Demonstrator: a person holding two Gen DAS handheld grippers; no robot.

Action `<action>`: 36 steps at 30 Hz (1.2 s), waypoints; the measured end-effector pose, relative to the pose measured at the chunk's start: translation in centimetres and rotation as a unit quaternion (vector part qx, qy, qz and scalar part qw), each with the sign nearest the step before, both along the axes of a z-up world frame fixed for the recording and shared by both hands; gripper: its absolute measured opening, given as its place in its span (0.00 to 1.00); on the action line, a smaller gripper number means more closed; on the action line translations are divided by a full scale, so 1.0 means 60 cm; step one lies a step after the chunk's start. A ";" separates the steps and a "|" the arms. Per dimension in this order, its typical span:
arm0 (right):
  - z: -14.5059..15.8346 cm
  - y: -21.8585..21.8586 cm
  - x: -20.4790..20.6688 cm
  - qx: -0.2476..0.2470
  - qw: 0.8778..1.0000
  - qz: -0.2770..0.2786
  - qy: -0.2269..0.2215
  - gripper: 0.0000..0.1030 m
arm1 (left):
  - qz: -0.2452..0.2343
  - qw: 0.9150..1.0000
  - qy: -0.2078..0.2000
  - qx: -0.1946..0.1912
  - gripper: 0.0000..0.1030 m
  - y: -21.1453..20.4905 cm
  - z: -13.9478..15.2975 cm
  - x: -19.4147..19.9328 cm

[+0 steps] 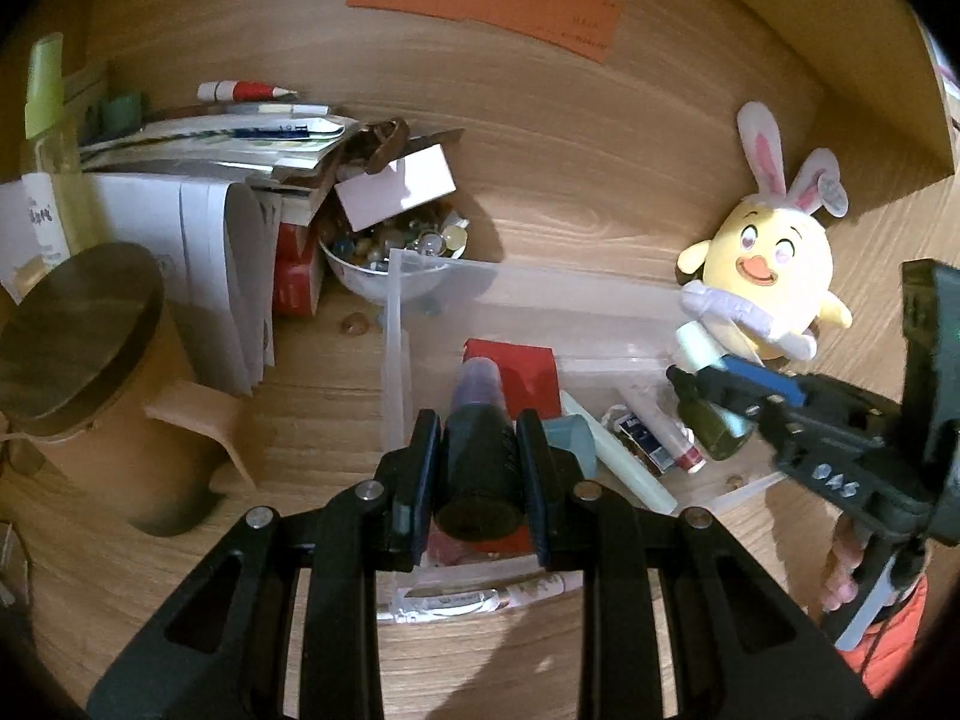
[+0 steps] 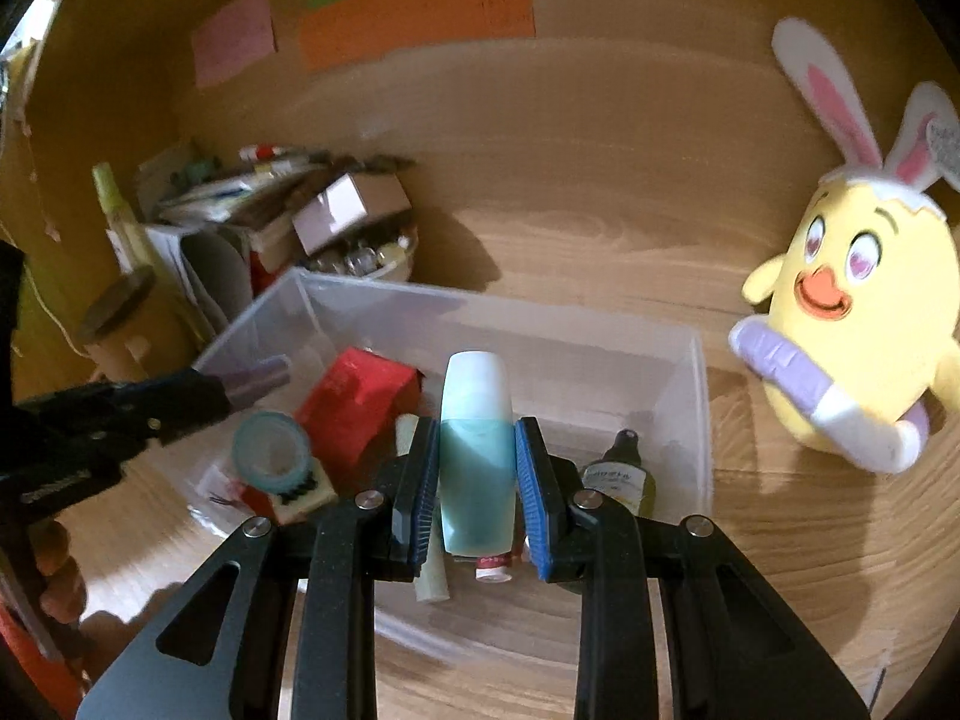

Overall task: Organize objects
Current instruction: 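Open both tools to drop the mint tube and purple bottle into the clear box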

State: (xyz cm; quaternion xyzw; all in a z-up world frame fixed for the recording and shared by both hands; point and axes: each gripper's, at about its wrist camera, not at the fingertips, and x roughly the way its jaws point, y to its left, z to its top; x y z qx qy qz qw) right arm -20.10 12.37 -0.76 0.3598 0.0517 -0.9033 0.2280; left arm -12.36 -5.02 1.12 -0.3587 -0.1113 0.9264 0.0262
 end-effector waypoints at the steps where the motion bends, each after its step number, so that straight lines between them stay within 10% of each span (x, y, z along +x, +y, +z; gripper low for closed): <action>1: -0.010 -0.004 -0.004 0.002 1.000 0.001 -0.007 0.22 | -0.001 1.000 0.000 -0.001 0.25 0.002 -0.001 0.000; 12: -0.036 -0.025 -0.011 0.028 0.999 0.007 -0.019 0.23 | -0.014 1.000 -0.009 -0.010 0.32 0.020 -0.006 -0.002; 26: 0.019 0.006 0.060 -0.012 0.999 0.040 -0.005 0.42 | -0.035 0.999 0.012 -0.029 0.56 0.017 0.022 0.069; 36: 0.004 -0.003 0.144 0.016 0.996 0.092 0.012 0.58 | -0.048 0.997 -0.045 -0.035 0.61 -0.001 -0.032 0.093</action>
